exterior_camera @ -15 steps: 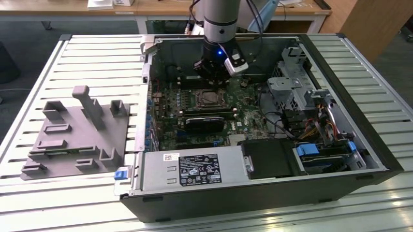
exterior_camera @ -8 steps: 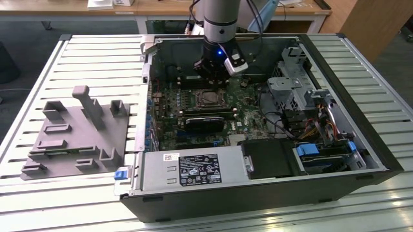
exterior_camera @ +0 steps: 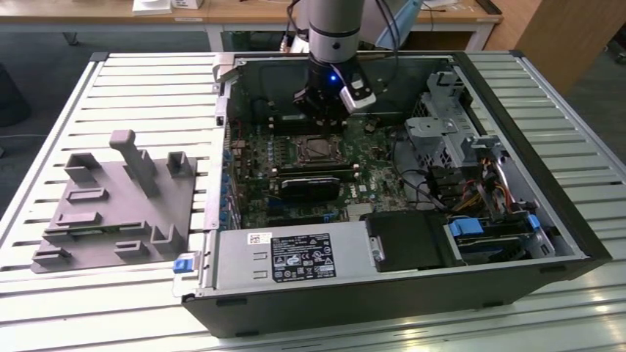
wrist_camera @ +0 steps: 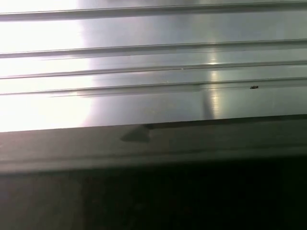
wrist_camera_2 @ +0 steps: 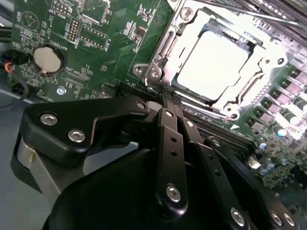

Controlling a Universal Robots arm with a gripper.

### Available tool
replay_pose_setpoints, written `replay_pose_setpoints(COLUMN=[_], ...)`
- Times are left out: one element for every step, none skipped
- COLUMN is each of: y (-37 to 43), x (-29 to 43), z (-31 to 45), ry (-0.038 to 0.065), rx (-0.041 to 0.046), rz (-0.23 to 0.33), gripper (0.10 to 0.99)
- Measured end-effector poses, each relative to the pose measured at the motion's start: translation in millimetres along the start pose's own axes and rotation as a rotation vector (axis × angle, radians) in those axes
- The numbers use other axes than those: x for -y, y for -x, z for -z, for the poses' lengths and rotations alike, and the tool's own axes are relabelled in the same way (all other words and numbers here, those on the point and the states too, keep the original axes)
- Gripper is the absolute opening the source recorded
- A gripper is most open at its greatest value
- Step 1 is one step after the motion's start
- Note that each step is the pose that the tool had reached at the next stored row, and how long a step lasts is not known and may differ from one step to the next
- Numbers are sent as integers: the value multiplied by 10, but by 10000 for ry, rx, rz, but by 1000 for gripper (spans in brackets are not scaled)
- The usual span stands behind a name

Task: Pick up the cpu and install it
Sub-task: 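Install the first cpu locking lever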

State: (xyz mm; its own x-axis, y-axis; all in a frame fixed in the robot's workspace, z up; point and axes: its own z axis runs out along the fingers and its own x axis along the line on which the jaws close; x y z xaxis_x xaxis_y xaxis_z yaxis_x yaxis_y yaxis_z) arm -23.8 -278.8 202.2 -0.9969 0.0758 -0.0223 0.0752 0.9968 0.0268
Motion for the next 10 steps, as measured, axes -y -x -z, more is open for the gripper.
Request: replay_pose_setpoints(y=[1,1,1,2,2,2,2,3,3,4], x=[-1,-1,-1,-2,-2,2,10,16,22,28], z=[19,39,56,59,59,60,60,59,58,57], ry=[0,-1,-6,-17,-28,-32,-35,-34,-34,-34], rx=[0,0,-1,2,3,2,2,2,2,3], rz=[0,0,0,1,2,3,2,2,1,2], gripper=[106,106,106,106,106,106,106,106,106,106])
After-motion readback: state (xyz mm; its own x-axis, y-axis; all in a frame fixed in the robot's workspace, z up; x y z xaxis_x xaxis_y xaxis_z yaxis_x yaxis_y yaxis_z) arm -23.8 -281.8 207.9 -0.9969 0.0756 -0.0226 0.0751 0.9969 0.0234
